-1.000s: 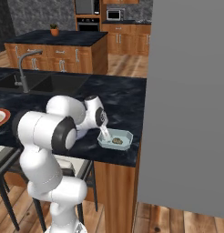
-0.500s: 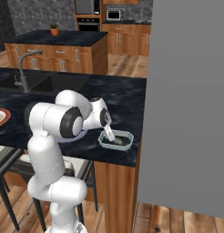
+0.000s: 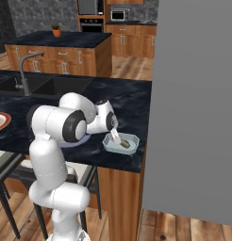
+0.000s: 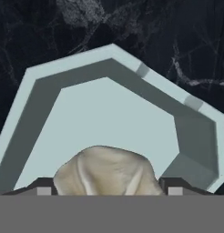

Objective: Place two dumplings into each of the tupperware containers and then place the containers in the fridge.

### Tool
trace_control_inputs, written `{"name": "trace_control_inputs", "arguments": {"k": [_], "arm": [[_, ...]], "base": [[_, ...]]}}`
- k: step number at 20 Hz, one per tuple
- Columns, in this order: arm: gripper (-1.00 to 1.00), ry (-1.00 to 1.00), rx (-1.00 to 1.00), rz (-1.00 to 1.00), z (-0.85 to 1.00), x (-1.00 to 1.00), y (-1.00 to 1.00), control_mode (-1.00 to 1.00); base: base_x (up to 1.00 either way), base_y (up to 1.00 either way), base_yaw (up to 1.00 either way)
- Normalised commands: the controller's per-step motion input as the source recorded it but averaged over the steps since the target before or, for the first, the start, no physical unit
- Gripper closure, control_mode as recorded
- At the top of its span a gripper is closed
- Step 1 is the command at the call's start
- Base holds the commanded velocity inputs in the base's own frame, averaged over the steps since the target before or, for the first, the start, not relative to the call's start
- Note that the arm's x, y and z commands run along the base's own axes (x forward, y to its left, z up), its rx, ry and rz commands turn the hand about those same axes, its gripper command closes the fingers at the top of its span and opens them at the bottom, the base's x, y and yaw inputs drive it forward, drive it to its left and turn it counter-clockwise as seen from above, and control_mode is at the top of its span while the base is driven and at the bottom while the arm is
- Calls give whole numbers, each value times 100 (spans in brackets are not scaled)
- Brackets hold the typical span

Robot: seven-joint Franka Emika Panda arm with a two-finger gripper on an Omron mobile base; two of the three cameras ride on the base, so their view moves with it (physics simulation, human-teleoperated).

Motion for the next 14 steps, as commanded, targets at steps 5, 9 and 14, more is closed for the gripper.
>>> {"name": "trace_control_inputs", "arguments": {"k": [5, 9, 14], "arm": [[-100, -21, 0, 0, 0, -32, -8, -100], [-100, -17, 0, 3, 22, -23, 0, -100], [-100, -13, 0, 17, 79, -75, -13, -100]], "base": [[0, 0, 0], [0, 0, 0], [0, 0, 0]]}}
